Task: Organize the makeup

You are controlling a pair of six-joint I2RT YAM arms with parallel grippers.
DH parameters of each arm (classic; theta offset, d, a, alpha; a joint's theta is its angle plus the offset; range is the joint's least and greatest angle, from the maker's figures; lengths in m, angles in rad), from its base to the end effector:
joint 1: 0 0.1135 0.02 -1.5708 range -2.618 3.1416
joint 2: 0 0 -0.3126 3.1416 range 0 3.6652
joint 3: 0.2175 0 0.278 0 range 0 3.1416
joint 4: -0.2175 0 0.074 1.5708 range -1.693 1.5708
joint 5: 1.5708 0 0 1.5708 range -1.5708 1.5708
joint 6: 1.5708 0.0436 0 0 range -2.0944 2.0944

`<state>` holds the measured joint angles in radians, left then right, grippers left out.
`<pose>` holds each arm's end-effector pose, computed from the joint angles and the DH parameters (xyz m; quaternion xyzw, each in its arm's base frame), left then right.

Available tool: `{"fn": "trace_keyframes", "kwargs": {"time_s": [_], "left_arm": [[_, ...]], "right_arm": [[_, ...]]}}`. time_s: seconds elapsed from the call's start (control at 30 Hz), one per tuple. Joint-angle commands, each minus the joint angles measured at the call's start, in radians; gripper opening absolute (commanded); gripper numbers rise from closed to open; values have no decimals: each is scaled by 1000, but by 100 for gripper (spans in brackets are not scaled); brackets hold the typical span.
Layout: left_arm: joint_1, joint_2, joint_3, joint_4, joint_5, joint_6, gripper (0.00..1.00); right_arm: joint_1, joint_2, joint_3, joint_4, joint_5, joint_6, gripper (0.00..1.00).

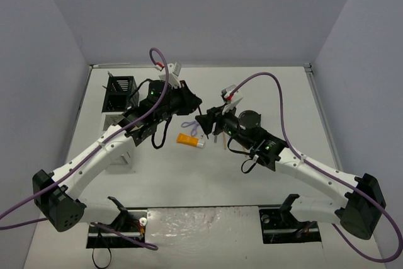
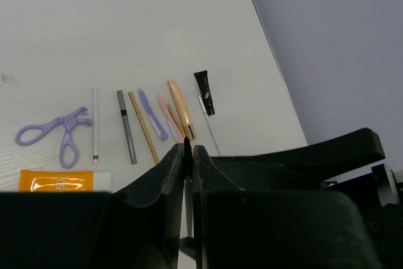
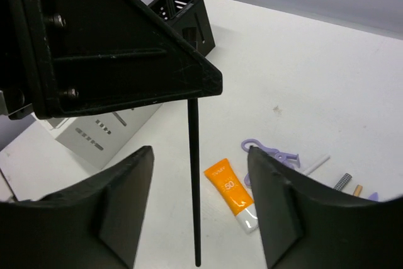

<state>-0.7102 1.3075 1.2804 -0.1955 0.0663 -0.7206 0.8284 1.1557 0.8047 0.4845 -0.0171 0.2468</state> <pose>0.2455 -0.2149 0.4420 0.0166 0.7809 -0.4287 0.4539 0.1928 0.2112 0.3782 -0.1949 0.6289 0.3903 0.6436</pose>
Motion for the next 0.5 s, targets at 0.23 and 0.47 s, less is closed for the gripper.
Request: {"fn": "trace_keyframes", "kwargs": {"time_s": [0.23,0.47], "left_arm": [[271,41,170,-51,-182,213,0],[542,152,266,88,-253,325,0]], "right_arm": [[-12,-51,4,-82,163,-60,100],[-47,-76,-49,-128,184,-70,100]]}}
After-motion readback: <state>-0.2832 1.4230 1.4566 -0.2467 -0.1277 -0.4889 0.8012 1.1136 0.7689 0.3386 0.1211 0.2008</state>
